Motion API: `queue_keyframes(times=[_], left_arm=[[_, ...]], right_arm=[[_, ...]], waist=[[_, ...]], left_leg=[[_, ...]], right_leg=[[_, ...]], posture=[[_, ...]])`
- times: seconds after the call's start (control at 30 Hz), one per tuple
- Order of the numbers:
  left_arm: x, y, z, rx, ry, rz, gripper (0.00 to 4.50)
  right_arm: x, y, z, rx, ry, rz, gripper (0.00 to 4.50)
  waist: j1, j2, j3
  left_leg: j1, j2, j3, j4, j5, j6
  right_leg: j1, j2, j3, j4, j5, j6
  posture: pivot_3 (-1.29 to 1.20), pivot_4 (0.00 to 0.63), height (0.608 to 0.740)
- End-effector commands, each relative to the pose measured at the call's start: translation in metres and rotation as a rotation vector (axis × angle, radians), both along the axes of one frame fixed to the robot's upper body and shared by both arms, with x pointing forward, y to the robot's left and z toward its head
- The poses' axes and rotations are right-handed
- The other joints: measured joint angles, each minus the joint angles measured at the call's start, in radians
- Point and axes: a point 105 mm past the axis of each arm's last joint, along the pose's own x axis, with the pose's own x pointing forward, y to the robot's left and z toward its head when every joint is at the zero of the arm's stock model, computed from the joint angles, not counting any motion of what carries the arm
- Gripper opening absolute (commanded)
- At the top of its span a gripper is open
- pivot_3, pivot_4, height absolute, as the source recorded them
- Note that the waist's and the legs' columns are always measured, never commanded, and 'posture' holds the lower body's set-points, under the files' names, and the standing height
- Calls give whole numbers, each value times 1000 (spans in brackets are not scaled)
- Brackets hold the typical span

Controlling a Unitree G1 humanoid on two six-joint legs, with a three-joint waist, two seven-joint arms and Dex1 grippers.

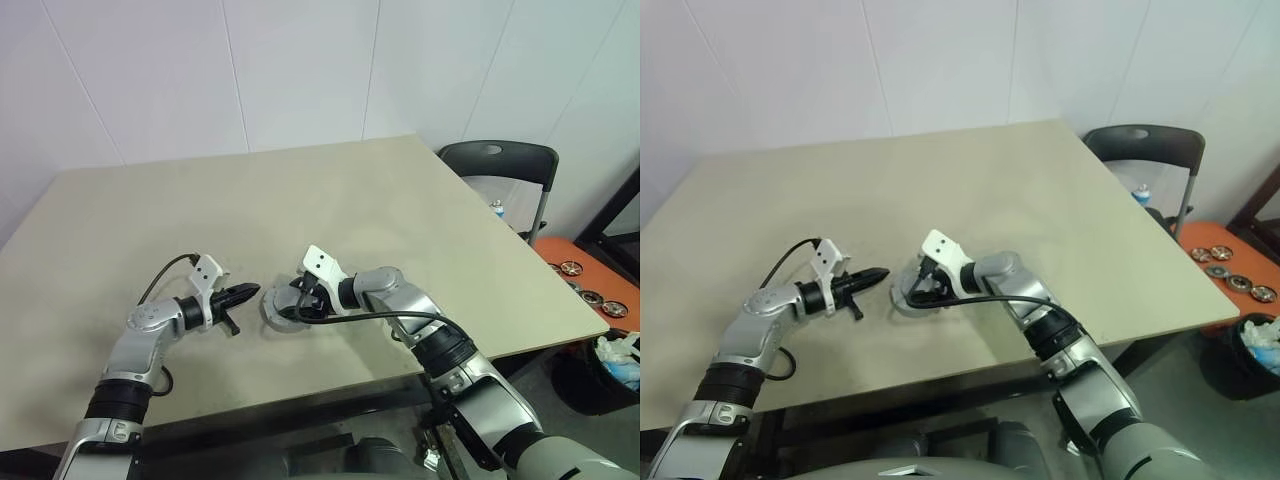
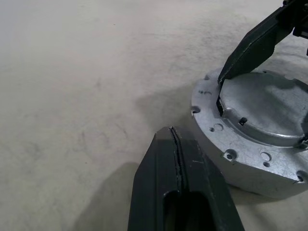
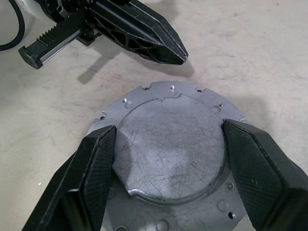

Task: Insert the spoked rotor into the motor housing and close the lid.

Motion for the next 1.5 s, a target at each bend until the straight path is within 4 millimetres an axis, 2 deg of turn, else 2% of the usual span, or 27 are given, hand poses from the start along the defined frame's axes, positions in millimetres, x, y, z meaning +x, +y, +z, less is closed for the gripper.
queue_keyframes(times=[0.03,0.27,0.3,0.37,0.43,0.53,0.6,0.67,0.8,0.83,0.9,1.07,1.17,1.23,1.33,1.5], left_arm=[[4,-13,19,-11,-78,-41,0],[1,-55,30,-87,-90,-191,0],[-1,-60,29,-96,-74,-213,0],[-9,-64,14,-42,-8,-275,0],[-15,-60,-5,47,62,-300,0],[-21,-40,-36,223,178,-289,0],[-22,-31,-43,279,203,-277,0],[-19,-25,-42,297,193,-254,0],[-11,-25,-36,290,161,-236,0],[-10,-26,-35,283,153,-233,0],[-8,-28,-33,268,138,-227,0],[-7,-30,-33,233,121,-205,0],[-8,-29,-35,229,121,-196,0],[-8,-29,-34,224,119,-194,0],[-13,-34,-32,183,137,-233,0],[-24,-35,-22,161,153,-327,0]], right_arm=[[4,-13,-15,-65,34,-56,3127],[5,-15,-17,-70,34,-65,3127],[5,-14,-17,-70,33,-66,3127],[6,-14,-17,-65,29,-70,3127],[7,-14,-15,-62,22,-77,3127],[9,-16,-13,-59,13,-89,3127],[9,-17,-12,-55,12,-92,3127],[9,-17,-12,-44,15,-96,3127],[12,-19,-9,-9,21,-121,3127],[12,-19,-6,11,30,-126,3860],[14,-20,-2,48,56,-140,4470],[11,-32,15,208,177,-161,4490],[9,-52,22,313,286,-206,4490],[8,-67,20,331,341,-237,4490],[-4,-86,6,288,449,-270,4490],[-9,-83,0,272,500,-303,4490]], waist=[[1,0,0],[1,0,0],[1,0,0],[-2,0,0],[-2,0,-1],[-1,0,-3],[-1,1,-2],[-1,1,-3],[-1,1,-4],[-1,1,-4],[-1,1,-4],[-1,1,-4],[-2,1,-4],[-2,2,-3],[-2,2,-3],[-10,4,-2]], left_leg=[[0,0,0,0,0,0],[1,0,0,1,0,0],[1,0,0,1,0,0],[1,0,0,1,0,0],[1,0,0,1,0,0],[4,0,0,1,0,0],[11,0,0,0,0,1],[20,0,-1,-1,-2,3],[21,-2,-1,-1,-2,3],[21,-2,-1,-1,-2,3],[21,-2,-2,-1,-2,3],[21,-2,-2,-1,-2,3],[19,-2,-2,-1,-2,3],[19,-2,-2,-1,-2,3],[19,-2,-2,-1,-2,3],[18,-1,-1,-1,-3,5]], right_leg=[[0,0,0,0,0,0],[2,0,0,0,0,0],[2,0,0,0,0,0],[2,0,0,0,0,0],[2,1,0,0,0,0],[5,1,0,0,0,0],[12,1,0,-1,-1,1],[22,1,-1,-2,-8,5],[23,-1,0,-3,-9,7],[23,-1,0,-2,-9,7],[23,-1,0,-2,-9,7],[22,-1,0,-2,-9,7],[21,-1,0,-2,-9,7],[21,-1,0,-2,-9,8],[21,-1,0,-2,-9,8],[20,-1,1,-3,-10,9]], posture=[[0,0,740],[0,0,740],[0,0,740],[0,0,740],[0,0,740],[0,0,740],[0,0,740],[0,0,740],[0,0,740],[0,0,740],[0,0,740],[0,0,740],[0,0,740],[0,0,740],[0,0,740],[0,0,740]])
